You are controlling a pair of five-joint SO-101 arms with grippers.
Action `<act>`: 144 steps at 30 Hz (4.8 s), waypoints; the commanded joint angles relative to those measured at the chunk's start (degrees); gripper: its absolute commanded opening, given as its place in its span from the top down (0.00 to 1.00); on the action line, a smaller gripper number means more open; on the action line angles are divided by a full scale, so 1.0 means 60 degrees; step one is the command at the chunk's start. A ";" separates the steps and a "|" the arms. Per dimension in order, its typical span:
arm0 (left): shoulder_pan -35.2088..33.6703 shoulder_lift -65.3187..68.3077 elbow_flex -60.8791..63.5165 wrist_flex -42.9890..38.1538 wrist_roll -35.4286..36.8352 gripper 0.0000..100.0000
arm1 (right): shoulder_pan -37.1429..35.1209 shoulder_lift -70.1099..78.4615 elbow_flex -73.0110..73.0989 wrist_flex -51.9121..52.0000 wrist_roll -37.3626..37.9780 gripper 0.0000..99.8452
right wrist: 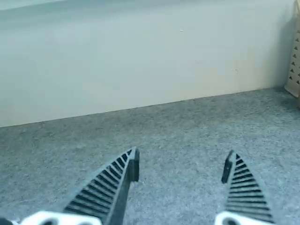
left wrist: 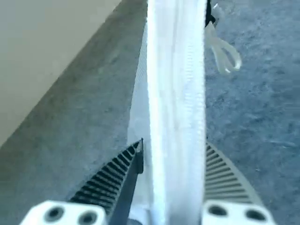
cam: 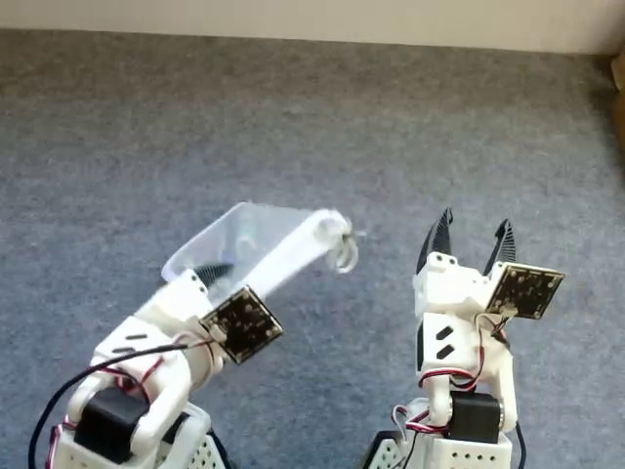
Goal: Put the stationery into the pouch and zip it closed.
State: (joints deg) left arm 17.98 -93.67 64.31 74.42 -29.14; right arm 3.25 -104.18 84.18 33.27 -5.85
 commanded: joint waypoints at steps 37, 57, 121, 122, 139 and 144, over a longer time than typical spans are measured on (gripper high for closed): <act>-0.3377 -0.1868 -0.0725 0.0996 0.1143 0.99 | 0.0110 -0.0183 -0.1751 0.1722 -0.0059 0.88; -0.4198 -0.1868 0.3509 -0.1114 0.1187 0.99 | -0.0667 -0.0183 0.1136 0.2879 -0.0073 0.88; -0.2278 -0.1868 0.5473 0.0264 0.4103 0.99 | -0.1238 -0.0168 0.3070 0.6396 -0.0029 0.99; -0.2278 -0.1868 0.5473 0.0264 0.4103 0.99 | -0.1238 -0.0168 0.3070 0.6396 -0.0029 0.99; -0.2278 -0.1868 0.5473 0.0264 0.4103 0.99 | -0.1238 -0.0168 0.3070 0.6396 -0.0029 0.99; -0.2278 -0.1868 0.5473 0.0264 0.4103 0.99 | -0.1238 -0.0168 0.3070 0.6396 -0.0029 0.99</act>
State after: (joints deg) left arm 5.67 -104.48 94.99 73.89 -5.85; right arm -5.10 -104.18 95.60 71.16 -5.67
